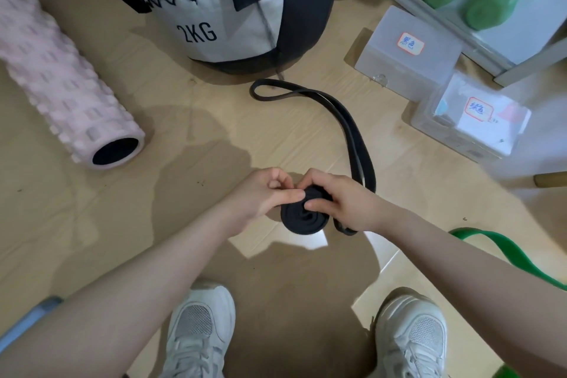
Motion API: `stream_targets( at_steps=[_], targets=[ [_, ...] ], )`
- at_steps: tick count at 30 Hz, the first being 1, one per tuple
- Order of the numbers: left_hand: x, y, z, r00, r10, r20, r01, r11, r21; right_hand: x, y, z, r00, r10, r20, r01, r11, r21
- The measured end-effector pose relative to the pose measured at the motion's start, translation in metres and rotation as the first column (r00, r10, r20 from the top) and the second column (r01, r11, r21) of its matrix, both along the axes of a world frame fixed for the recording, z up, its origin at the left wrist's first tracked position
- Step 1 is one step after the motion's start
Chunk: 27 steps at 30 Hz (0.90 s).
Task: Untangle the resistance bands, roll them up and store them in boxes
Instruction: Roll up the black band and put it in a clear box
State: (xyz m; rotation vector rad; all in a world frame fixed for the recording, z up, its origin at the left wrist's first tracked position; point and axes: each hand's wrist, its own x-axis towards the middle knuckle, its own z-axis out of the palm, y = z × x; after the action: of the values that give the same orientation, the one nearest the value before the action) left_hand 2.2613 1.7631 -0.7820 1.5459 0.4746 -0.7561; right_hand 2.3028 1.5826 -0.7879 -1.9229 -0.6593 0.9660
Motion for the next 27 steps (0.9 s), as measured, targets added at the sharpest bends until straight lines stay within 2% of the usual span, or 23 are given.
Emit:
stream_targets(
  at_steps=[1,4,9,13,17,21,23,27],
  targets=[
    [0.001,-0.001,0.001,0.999,-0.038,0.010,0.038,0.999,0.012,-0.001,0.000,0.002,0.999,0.031,-0.010,-0.031,1.000,-0.001],
    [0.007,-0.002,0.006,0.994,-0.109,0.024,0.108,0.994,0.029,0.001,0.001,0.006,0.999,-0.022,-0.043,0.023,1.000,0.013],
    [0.017,0.001,0.012,0.964,-0.266,-0.004,0.266,0.963,0.049,0.005,0.002,0.002,0.998,-0.062,0.017,0.063,0.995,-0.077],
    [0.012,0.000,0.011,0.968,-0.248,0.037,0.240,0.961,0.140,0.010,0.001,0.000,0.998,-0.065,-0.012,0.063,0.992,-0.112],
    [0.003,0.004,0.011,0.979,-0.198,0.041,0.191,0.972,0.136,0.009,0.000,0.001,0.996,0.013,-0.088,-0.020,0.997,-0.079],
    [-0.001,0.014,0.006,0.988,-0.147,0.037,0.142,0.982,0.122,0.016,-0.003,-0.001,0.987,0.096,-0.126,-0.117,0.978,-0.173],
    [0.001,0.020,0.006,0.991,-0.129,0.045,0.123,0.985,0.122,0.017,-0.006,-0.001,0.976,0.058,-0.209,-0.095,0.981,-0.168],
    [0.004,0.030,0.006,0.979,-0.195,0.062,0.187,0.975,0.118,0.015,-0.009,-0.004,0.948,-0.050,-0.315,0.017,0.994,-0.106]
  ],
)
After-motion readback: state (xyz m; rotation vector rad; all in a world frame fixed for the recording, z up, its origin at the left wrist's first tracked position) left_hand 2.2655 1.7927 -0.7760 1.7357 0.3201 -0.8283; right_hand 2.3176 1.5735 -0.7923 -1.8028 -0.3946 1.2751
